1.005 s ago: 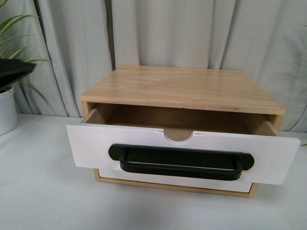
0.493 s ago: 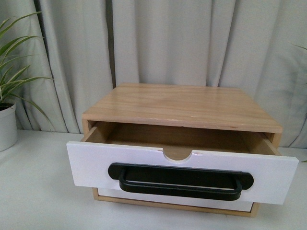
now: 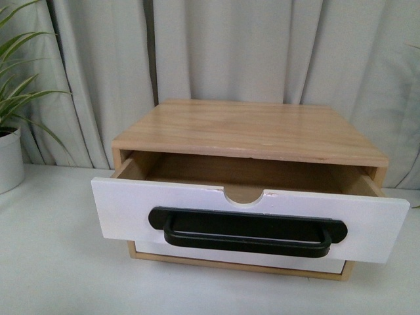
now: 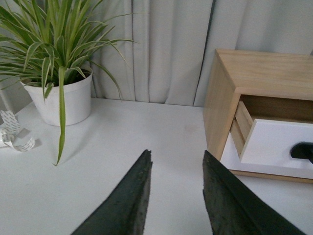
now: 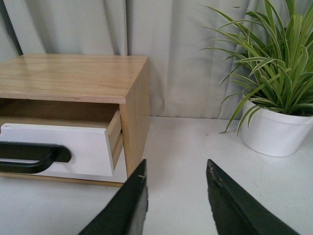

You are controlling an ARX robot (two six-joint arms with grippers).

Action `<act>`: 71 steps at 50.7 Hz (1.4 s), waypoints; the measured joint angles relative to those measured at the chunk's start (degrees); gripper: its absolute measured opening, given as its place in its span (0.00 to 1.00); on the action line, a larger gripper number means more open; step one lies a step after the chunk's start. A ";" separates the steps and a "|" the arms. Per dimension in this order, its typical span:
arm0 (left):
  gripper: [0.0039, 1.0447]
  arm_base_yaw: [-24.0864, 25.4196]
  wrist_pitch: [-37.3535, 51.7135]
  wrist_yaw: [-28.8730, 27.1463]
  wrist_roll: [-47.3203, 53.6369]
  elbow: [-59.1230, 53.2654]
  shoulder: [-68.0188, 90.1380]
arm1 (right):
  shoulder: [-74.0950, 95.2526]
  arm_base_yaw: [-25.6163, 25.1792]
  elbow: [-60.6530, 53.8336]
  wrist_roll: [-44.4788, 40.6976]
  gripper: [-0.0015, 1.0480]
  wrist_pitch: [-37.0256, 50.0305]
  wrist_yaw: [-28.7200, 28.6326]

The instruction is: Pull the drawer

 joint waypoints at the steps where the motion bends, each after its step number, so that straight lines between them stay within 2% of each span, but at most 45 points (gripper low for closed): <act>1: 0.29 -0.46 -0.09 -0.33 -0.02 -0.20 -0.31 | -0.07 0.00 -0.07 0.02 0.31 0.00 0.00; 6: 0.13 -2.62 -2.62 -2.54 -0.22 -0.72 -3.08 | -0.59 -0.04 -0.68 0.04 0.14 0.11 0.00; 8: 0.05 -5.92 -6.99 -7.30 -0.42 -1.09 -6.58 | -0.83 -0.04 -0.92 0.04 0.05 0.17 -0.02; 10: 0.04 -8.33 -8.13 -9.05 -0.74 -1.55 -8.76 | -0.98 -0.04 -1.16 -0.04 0.01 0.20 0.00; 15: 0.04 -10.01 -8.24 -9.27 -0.76 -1.68 -10.08 | -2.38 -0.15 -2.43 0.22 0.01 0.55 -0.07; 46: 0.05 -10.19 -8.20 -9.75 -0.85 -4.57 -13.03 | -3.30 -0.15 -3.58 0.22 0.02 0.50 -0.02; 60: 0.47 -10.19 -8.20 -9.75 -0.83 -4.57 -13.03 | -3.30 -0.15 -3.58 0.26 0.44 0.50 -0.02; 63: 0.61 -10.19 -8.20 -9.75 -0.83 -4.57 -13.03 | -3.30 -0.15 -3.58 0.26 0.56 0.50 -0.02; 71: 0.86 -10.19 -8.20 -9.75 -0.83 -4.57 -13.03 | -3.30 -0.15 -3.58 0.26 0.82 0.50 -0.02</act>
